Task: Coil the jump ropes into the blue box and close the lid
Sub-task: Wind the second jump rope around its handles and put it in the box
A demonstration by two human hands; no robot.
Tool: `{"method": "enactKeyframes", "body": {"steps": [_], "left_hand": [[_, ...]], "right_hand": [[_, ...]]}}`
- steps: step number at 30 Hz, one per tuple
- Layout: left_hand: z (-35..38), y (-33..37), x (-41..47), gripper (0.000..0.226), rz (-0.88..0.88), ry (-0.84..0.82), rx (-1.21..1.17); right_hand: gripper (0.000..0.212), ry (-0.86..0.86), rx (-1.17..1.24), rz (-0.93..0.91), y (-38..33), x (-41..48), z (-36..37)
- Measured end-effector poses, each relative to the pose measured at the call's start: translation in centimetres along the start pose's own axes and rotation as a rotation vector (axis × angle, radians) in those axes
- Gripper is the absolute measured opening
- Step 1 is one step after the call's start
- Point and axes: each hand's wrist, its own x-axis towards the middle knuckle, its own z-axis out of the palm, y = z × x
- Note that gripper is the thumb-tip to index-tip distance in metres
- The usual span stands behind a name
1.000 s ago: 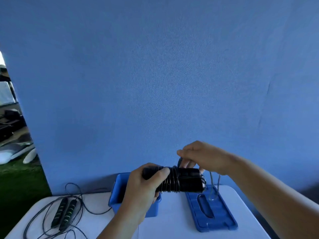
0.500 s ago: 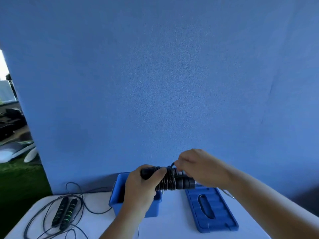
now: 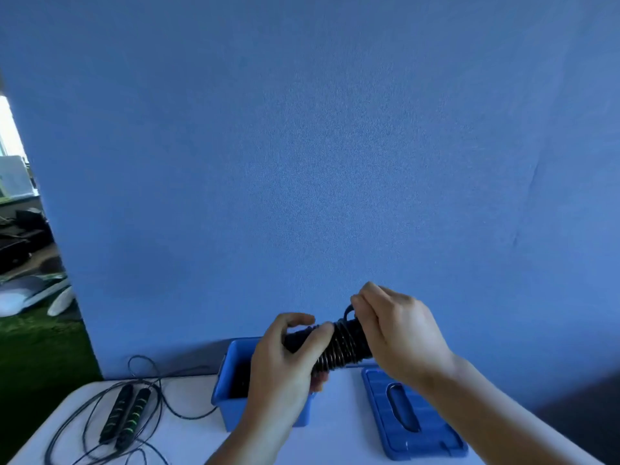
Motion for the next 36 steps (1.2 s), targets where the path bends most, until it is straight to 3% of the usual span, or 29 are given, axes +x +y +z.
{"method": "enactKeyframes", "body": {"steps": [4,6,9,12,16,23,27,31,36], "left_hand": [[-2.4,-0.2,1.8,0.041,0.709,-0.143,0.776],[-2.7,-0.4,2.7,0.060,0.891,-0.286,1.042],[-2.3,-0.1,3.0,0.067,0.846,-0.414,1.279],[-2.4,0.1,3.2,0.055,0.844,-0.455,1.285],[-2.3,-0.7,3.9,0.055,0.887,-0.424,1.370],[-1.8,-0.8,4.5,0.052,0.681,-0.491,1.464],[-2.2,-0.9,5.2,0.048,0.615,-0.475,1.397],[-3.0,-0.8,5.7,0.066,0.632,-0.468,1.323],[-3.2,-0.6,6.1,0.070,0.620,-0.456,1.244]], "right_hand": [[0.027,0.005,-0.030,-0.021,0.1,0.0,0.1],[0.023,-0.021,-0.030,-0.007,0.0,0.1,0.2],[0.025,-0.085,-0.008,0.031,-0.4,0.2,0.2],[0.028,-0.149,-0.021,0.035,-0.4,0.3,0.3],[0.034,-0.210,-0.139,0.025,-0.5,0.5,-0.4],[0.035,-0.387,-0.238,0.090,-2.4,0.5,-2.1],[0.031,-0.375,-0.125,0.088,-2.8,-0.3,-2.0],[0.027,-0.354,0.059,0.152,-2.5,-2.2,-1.2],[0.040,-0.298,0.263,0.216,-2.2,-4.4,0.0]]}}
